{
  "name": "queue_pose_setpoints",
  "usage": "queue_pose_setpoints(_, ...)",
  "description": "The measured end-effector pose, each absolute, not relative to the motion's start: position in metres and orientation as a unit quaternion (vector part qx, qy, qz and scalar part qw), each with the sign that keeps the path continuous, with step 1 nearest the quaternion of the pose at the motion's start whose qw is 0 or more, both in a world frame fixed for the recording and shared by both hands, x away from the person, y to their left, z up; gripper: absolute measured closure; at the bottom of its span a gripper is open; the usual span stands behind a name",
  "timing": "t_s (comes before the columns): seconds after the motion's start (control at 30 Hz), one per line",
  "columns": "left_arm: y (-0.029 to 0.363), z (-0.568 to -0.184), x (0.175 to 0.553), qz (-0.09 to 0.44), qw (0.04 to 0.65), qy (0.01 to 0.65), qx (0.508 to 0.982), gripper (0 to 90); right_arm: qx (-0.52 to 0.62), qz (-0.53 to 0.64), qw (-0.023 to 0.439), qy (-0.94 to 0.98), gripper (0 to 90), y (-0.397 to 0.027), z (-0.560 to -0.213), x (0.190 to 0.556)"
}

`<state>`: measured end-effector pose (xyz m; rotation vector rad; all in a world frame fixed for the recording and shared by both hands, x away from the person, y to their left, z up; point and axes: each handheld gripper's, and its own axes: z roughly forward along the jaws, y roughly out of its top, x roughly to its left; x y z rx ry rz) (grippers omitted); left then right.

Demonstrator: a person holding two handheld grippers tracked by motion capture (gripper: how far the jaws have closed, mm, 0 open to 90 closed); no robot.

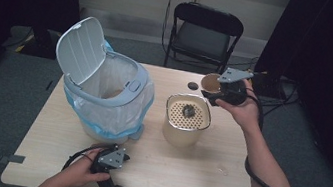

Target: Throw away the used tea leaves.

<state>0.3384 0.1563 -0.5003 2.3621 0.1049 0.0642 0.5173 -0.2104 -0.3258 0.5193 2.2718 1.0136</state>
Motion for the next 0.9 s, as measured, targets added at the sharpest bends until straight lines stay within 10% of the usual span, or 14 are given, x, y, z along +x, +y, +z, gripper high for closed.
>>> queue_pose_setpoints(0.9, 0.156, -0.501, 0.338, 0.023, 0.383, 0.041, 0.923, 0.0, 0.186, 0.405, 0.242, 0.862, 26.3, -0.177, -0.315, 0.510)
